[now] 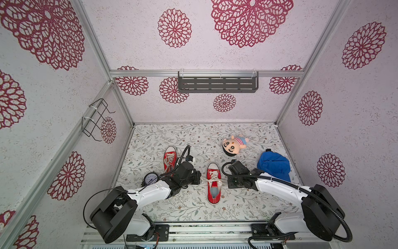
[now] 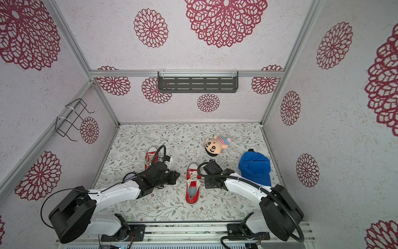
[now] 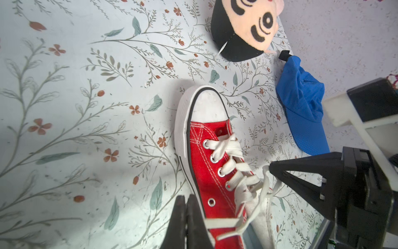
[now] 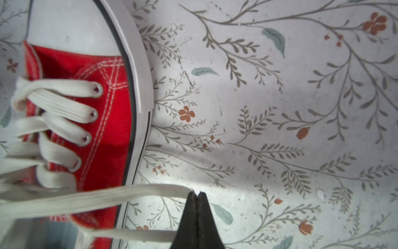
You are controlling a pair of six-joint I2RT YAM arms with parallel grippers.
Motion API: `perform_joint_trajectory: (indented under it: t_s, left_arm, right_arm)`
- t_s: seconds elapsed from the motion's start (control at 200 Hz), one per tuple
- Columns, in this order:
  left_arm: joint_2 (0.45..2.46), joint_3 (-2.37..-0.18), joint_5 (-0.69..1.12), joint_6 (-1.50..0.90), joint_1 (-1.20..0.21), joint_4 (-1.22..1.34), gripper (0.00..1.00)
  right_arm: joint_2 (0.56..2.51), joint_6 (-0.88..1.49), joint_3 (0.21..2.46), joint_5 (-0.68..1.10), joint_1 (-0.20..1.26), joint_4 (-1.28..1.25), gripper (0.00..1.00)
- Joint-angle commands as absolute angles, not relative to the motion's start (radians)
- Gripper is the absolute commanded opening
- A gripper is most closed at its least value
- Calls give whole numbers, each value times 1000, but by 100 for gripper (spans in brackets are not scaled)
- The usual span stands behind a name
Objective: Remove the insole from the shoe
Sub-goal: Untie the shoelace on the shoe, then pick up the shoe at the center of the board.
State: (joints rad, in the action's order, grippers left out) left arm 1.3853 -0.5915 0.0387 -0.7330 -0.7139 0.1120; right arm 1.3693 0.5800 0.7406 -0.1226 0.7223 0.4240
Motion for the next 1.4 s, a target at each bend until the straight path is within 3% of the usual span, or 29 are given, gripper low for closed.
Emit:
perform_joint_trajectory:
  t_s: [0.0, 0.305, 0.38, 0.44, 0.52, 0.621, 0.771, 0.896, 1.206, 1.396]
  left_arm:
    - [1377, -589, -10, -733, -693, 73, 1]
    - [1431, -581, -1, -772, -657, 65, 0]
    - [1436, -580, 37, -773, -656, 90, 7]
    - [1431, -573, 65, -773, -655, 113, 17]
    - [1399, -561, 85, -776, -656, 133, 38]
    - [1319, -541, 75, -779, -655, 114, 57]
    - [1189, -525, 101, -777, -669, 36, 70]
    - [1163, -531, 140, -801, -765, -3, 81]
    - [1414, -672, 109, -842, -921, -110, 82]
    - [1551, -755, 93, -862, -927, -212, 77]
  right_arm:
    - [1401, 600, 731, -219, 716, 526, 0]
    - [1404, 592, 744, -221, 714, 502, 0]
    - [1363, 591, 731, -180, 708, 436, 0]
    - [1314, 595, 712, -146, 701, 381, 14]
    - [1245, 596, 692, -113, 680, 336, 30]
    - [1153, 569, 699, -127, 664, 359, 50]
    - [1076, 512, 727, -55, 670, 392, 71]
    - [1077, 560, 705, 46, 732, 333, 85]
    - [1244, 720, 663, 74, 858, 221, 87]
    - [1368, 727, 708, 15, 869, 324, 75]
